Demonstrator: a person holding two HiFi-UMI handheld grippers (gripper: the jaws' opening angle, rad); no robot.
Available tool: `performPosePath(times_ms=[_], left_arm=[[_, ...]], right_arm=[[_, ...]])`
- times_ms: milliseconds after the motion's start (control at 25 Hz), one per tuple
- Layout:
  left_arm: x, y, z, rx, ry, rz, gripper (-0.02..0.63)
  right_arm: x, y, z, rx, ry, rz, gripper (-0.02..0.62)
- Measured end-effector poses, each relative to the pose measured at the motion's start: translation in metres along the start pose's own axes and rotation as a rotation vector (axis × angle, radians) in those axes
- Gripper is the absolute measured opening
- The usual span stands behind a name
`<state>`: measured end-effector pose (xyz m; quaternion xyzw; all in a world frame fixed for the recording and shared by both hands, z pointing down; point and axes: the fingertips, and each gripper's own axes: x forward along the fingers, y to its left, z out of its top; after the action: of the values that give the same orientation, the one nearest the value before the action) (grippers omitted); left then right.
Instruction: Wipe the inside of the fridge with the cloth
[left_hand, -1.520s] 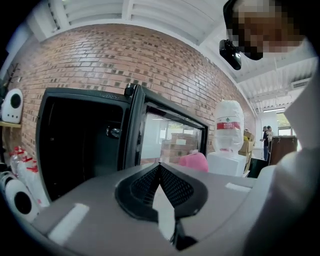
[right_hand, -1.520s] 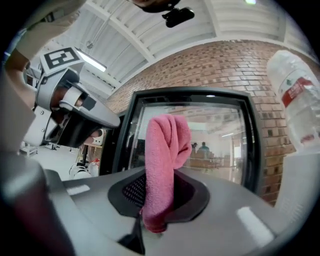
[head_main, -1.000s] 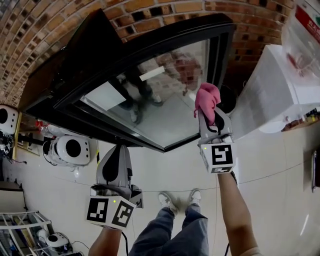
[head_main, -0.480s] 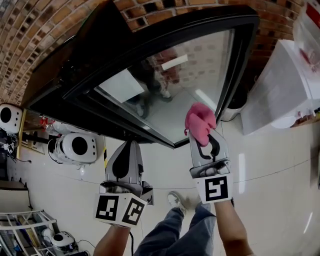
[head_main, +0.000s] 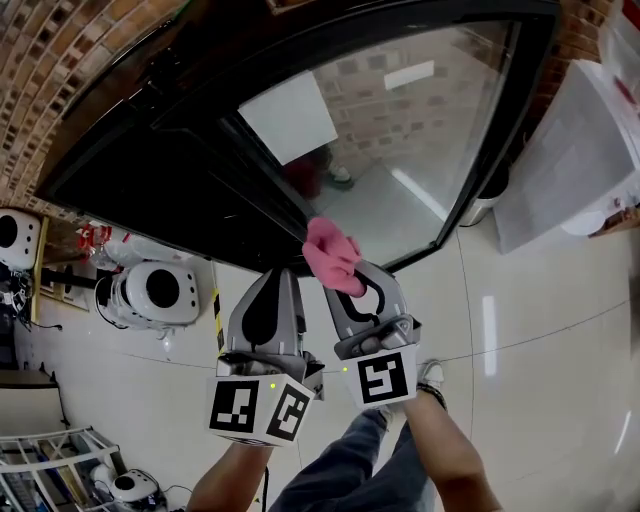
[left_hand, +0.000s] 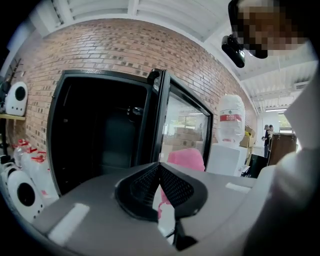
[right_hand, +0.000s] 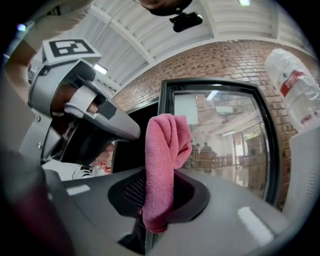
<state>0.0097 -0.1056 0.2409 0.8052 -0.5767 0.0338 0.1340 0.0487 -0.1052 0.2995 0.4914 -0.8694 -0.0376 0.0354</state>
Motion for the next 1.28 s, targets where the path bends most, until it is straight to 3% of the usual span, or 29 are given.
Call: performPosePath(times_ms=[400,800,1160,1280], left_arm=[[-0.001,0.002,-0.032,0.017,0.033,-0.014,0.009],[0.027,-0.035,-0.052,0.02,0.055,0.012,0.009],[0.058,-0.074,-0.06,-0.006,0.058,0.069,0.009],[0.065,-0.08,-0.062,-0.008,0.043,0.094,0.009]], right_arm=[[0.013,-0.007,-0.05,0.001,0.015,-0.038,0.064],[-0.021,-0.137,-0.096,0.065,0.012,-0.212,0.064],[-0.045,-0.249,-0.111,0.049,0.051,-0.265,0.063],[-0.049,-0.269,-0.121,0.052,0.07,-0.259,0.063]])
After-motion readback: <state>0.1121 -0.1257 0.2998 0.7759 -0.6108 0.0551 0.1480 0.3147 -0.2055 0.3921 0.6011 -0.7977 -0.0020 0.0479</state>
